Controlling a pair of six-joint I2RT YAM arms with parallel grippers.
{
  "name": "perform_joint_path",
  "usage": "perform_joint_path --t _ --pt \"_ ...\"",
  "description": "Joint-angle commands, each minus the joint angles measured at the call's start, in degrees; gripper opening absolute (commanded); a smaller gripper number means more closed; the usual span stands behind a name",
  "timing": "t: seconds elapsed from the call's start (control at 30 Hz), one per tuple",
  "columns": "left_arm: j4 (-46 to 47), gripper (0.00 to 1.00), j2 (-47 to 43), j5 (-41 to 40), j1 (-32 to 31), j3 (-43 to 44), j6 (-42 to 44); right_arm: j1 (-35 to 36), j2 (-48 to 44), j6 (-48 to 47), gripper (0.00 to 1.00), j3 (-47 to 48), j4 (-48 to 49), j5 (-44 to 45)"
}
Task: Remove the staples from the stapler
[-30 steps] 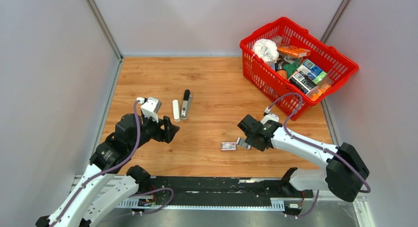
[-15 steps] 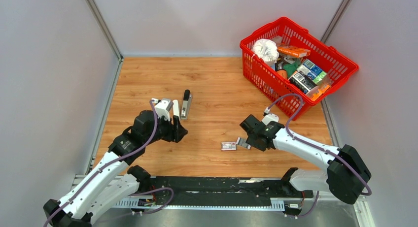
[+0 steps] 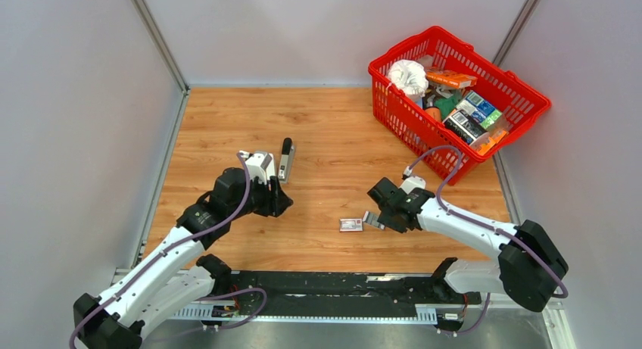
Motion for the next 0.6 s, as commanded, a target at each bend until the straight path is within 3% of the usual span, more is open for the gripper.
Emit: perform_joint_path --t 0.0,0.57 --pt "3.6 0.58 0.6 1.1 -0.1 0.0 -0.9 -0.3 0.7 -0.2 0.33 -0.5 1.8 1.0" --pt "5.1 0.57 2.4 1.4 -0.1 -0.3 -0.9 -1.7 4.1 -1.5 0.27 -0.6 5.3 -0.6"
